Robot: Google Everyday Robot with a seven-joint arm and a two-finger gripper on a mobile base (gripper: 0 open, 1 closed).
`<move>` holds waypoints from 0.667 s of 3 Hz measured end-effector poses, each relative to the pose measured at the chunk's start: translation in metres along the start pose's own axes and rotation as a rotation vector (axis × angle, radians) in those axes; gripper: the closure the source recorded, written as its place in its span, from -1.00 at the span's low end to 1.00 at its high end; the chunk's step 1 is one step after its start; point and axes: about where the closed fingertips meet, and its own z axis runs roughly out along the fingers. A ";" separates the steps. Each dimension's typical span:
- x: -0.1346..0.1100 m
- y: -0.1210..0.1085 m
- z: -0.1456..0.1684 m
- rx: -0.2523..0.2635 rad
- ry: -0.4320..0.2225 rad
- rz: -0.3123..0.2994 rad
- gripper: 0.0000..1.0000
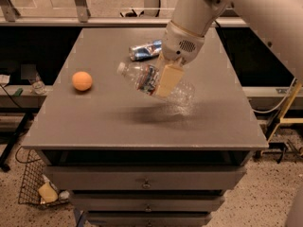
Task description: Place water bottle upright
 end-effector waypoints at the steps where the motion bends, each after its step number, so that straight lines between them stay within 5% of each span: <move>1: -0.001 -0.002 -0.022 0.011 -0.228 0.056 1.00; 2: 0.002 0.001 -0.041 0.051 -0.440 0.105 1.00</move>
Offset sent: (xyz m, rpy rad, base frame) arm 0.0052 -0.0461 0.0607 0.6906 0.0192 -0.2983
